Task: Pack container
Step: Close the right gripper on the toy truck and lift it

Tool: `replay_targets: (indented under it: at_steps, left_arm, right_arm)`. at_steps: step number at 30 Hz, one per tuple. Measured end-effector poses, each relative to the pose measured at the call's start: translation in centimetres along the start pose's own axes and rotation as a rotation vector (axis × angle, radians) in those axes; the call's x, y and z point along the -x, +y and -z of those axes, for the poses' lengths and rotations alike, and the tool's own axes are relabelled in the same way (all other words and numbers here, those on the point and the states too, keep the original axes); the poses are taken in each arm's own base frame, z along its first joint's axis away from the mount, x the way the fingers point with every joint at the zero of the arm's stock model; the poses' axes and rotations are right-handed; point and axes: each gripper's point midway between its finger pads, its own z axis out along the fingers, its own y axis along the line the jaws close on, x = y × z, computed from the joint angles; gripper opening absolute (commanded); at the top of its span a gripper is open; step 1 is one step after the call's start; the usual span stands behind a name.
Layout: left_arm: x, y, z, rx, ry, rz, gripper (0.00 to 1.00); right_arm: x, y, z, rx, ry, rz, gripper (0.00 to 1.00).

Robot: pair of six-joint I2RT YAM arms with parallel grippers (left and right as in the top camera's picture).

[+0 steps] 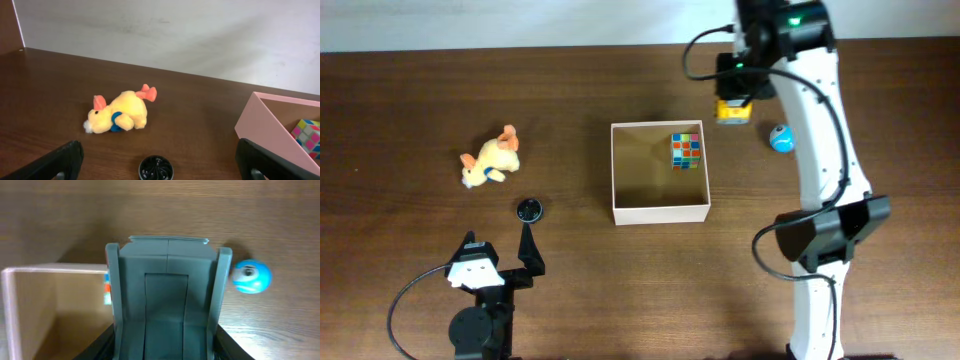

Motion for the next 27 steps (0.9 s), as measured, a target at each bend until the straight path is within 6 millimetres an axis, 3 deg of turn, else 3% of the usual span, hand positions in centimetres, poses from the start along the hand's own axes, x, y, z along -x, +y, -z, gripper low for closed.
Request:
replay_targets:
  at_steps: [7, 14, 19, 27]
  left_arm:
    - [0.0, 0.0, 0.0, 0.000, 0.000, 0.000, 0.99]
    - [0.0, 0.0, 0.0, 0.000, 0.000, 0.000, 0.99]
    - [0.0, 0.0, 0.0, 0.000, 0.000, 0.000, 0.99]
    - [0.0, 0.0, 0.0, 0.000, 0.000, 0.000, 0.99]
  right_arm:
    - [-2.2, 7.3, 0.4, 0.050, 0.016, 0.139, 0.43]
    - [-3.9, 12.3, 0.2, 0.087, 0.017, 0.206, 0.43]
    - [-5.7, 13.8, -2.1, 0.078, 0.072, 0.213, 0.42]
    - [-8.3, 13.4, -6.4, 0.032, 0.174, 0.155, 0.43]
